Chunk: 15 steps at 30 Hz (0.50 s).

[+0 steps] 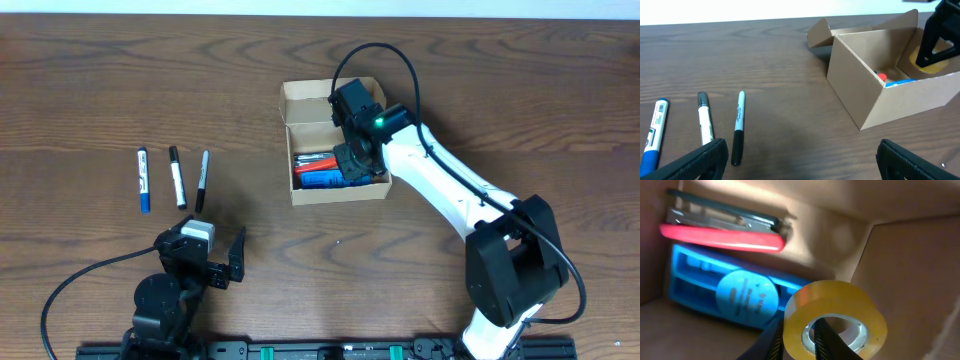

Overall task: Pack container
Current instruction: 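Carry the yellow tape roll into the box beside the duster, then release the tape roll and retract the right gripper to the right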

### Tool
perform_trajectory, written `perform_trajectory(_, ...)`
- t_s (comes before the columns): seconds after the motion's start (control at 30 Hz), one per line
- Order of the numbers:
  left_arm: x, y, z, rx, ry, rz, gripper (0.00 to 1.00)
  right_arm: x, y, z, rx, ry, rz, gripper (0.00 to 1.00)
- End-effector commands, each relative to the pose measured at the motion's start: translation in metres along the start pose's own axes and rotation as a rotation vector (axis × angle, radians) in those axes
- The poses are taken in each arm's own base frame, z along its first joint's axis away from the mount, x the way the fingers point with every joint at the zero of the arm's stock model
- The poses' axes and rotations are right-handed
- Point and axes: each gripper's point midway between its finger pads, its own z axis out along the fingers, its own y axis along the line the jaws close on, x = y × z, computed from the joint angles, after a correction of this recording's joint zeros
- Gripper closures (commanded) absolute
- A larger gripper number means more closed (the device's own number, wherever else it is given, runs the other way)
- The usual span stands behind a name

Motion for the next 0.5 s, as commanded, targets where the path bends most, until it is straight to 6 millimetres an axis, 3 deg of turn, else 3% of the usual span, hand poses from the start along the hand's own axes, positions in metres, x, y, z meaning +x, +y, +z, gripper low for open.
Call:
perform_trajectory(0.0,0.0092,0.0021,0.0029,-0.011,0.018,-0.004,0.04,0.0084,-0.0023,0.009,0.017,0.023,0.01,0.77)
perform_trajectory(0.47,0.0092,0.0021,0.0029,-0.011,0.018,-0.004,0.05,0.0075,0.0017,0.008,-0.006,0.023,0.01,0.56)
